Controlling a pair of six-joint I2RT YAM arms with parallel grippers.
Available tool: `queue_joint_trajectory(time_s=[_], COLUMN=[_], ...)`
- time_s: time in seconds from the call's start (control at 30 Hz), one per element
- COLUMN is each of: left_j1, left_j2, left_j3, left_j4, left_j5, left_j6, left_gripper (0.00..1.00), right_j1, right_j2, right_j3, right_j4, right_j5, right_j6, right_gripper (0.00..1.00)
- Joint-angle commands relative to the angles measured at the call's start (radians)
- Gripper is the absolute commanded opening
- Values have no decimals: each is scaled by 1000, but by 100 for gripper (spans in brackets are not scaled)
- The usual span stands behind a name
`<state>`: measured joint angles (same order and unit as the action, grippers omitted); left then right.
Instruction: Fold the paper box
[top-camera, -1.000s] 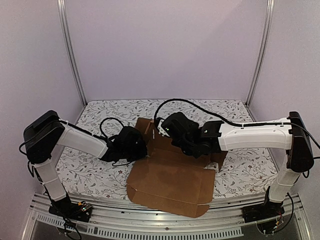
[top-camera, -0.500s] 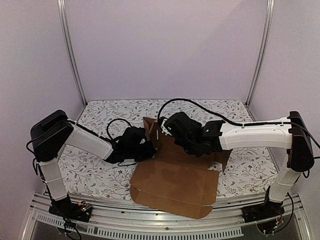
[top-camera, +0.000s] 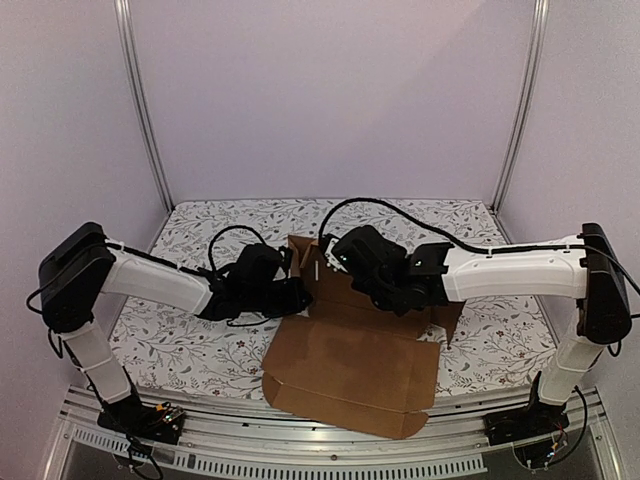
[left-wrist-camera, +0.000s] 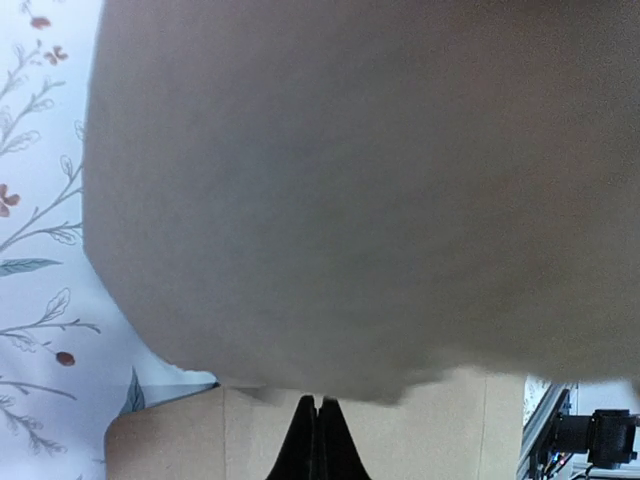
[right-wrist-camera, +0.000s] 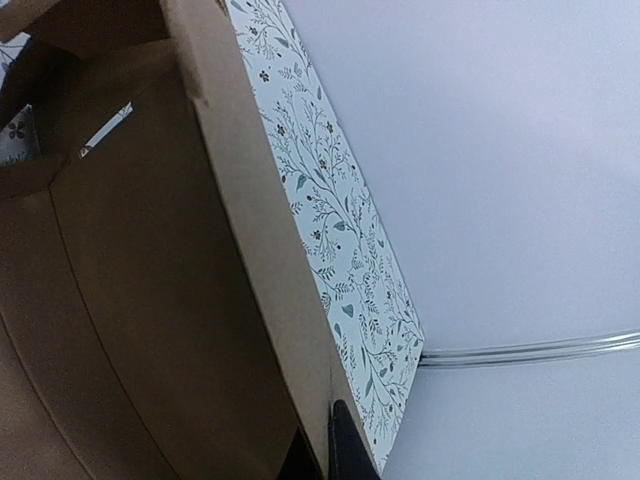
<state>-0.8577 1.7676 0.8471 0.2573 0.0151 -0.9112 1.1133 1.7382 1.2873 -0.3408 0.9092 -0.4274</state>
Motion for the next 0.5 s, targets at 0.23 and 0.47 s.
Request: queue_joint_trajectory(time_s=[0.23, 0.47], left_j1=[-21, -21], left_j2=[-325, -534], left_j3=[-26, -60], left_j4=[-440, -601], left_j5=[-82, -135], left_j6=[163, 195], left_gripper=[0, 0], right_j1=[-18, -33], right_j2=[-65, -105], right_j3=[-140, -225], right_j4=[88, 184], right_j5=[-100, -144], right_j6=[-115, -272], right_gripper=[0, 0])
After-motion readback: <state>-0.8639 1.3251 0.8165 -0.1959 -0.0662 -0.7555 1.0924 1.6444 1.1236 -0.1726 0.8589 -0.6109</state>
